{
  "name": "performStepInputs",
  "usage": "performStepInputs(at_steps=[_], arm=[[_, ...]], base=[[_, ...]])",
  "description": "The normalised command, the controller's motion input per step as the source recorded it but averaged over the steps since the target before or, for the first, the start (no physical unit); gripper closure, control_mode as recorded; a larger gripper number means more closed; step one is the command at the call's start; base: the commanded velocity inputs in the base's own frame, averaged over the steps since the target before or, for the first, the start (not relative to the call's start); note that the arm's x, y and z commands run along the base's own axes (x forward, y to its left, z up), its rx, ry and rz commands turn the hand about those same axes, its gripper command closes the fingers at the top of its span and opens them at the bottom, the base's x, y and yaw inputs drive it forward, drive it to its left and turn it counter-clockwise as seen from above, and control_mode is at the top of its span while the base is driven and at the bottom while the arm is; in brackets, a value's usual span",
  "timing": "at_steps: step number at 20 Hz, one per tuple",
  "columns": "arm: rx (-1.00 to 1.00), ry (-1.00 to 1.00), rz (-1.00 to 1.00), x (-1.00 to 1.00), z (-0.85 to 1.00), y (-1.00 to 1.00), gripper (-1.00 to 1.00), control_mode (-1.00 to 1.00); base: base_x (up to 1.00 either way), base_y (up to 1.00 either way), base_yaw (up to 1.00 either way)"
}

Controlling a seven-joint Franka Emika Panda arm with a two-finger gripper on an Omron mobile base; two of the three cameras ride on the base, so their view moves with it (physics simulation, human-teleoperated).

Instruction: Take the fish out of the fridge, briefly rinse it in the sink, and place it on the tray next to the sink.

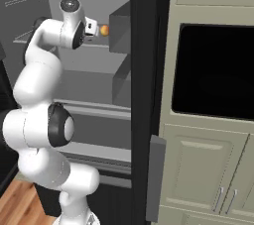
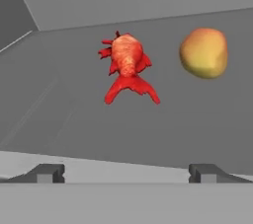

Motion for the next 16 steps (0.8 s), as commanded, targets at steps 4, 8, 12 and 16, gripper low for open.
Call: performStepInputs(at_steps=[4,8,12,16], arm=[[-0.01,0.00,0.00,0.50,-0.06,0.09,-1.00,-1.00],[-0.02,0.00,0.00,0.56,-0.05,0.22,-1.00,-1.00],[-0.03,0.00,0.00,0.51,-0.16,0.19,-1.00,-1.00],[-0.03,0.00,0.00,0.44,-0.21,0.04,-1.00,-1.00]], base=[[0.00,0.00,0.00],[0.00,0.00,0.00],[0.00,0.00,0.00],[0.00,0.00,0.00]])
